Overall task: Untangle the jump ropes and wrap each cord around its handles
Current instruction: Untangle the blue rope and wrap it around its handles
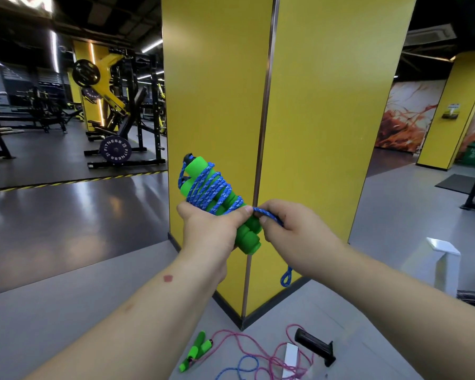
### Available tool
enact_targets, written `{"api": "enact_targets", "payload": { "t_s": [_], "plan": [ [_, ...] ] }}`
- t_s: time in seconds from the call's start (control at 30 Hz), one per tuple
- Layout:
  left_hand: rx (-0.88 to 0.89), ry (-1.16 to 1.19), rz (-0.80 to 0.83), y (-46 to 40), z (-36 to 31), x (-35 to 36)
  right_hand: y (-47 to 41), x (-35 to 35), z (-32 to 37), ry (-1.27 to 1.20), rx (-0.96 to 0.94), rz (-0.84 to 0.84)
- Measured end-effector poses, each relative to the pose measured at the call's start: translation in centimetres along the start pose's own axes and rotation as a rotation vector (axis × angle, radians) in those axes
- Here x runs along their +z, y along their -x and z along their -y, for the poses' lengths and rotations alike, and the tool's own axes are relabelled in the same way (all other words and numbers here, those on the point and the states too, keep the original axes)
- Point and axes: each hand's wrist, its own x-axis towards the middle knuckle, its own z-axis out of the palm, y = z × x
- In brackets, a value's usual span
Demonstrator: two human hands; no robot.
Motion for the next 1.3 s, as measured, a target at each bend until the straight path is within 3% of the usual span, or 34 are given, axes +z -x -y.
{"api": "enact_targets", "payload": {
  "t_s": [0.1,0.2,0.4,0.63,0.8,0.9,1.0,1.13,1.3],
  "plan": [
    [-0.057,0.146,-0.075,-0.1,0.0,0.8,0.9,0.7,0.6,0.414,-0.214,-0.035],
    [-0.225,0.312,-0.151,-0.9,-0.2,0.9,1.7,2.0,0.7,0.611,-0.424,-0.177],
    [-0.468,0.544,-0.017,0.0,-1.1,1.0,1.8,3.4,-1.5,0.618,-0.579,-0.320],
    [-0.501,0.544,0.032,0.4,-1.3,1.0,1.8,3.5,-2.4,0.564,-0.661,-0.349],
    [-0.475,0.617,-0.025,-0.1,-1.3,1.3,1.8,3.2,-1.6,0.281,-0.480,-0.346],
    [-0.462,0.621,-0.020,-0.3,-1.4,1.5,1.8,3.0,-1.1,0.244,-0.413,-0.345],
    [-0.434,0.675,-0.035,-0.3,-1.4,1.2,1.7,2.4,-0.8,0.170,-0.224,-0.333],
    [-0.346,0.678,-0.058,-0.6,-0.7,1.1,0.8,2.2,-1.1,-0.040,0.051,-0.252],
    [-0.358,0.690,-0.059,-0.5,-0.5,1.1,-0.4,0.9,-0.6,-0.261,0.129,-0.125]
  ]
}}
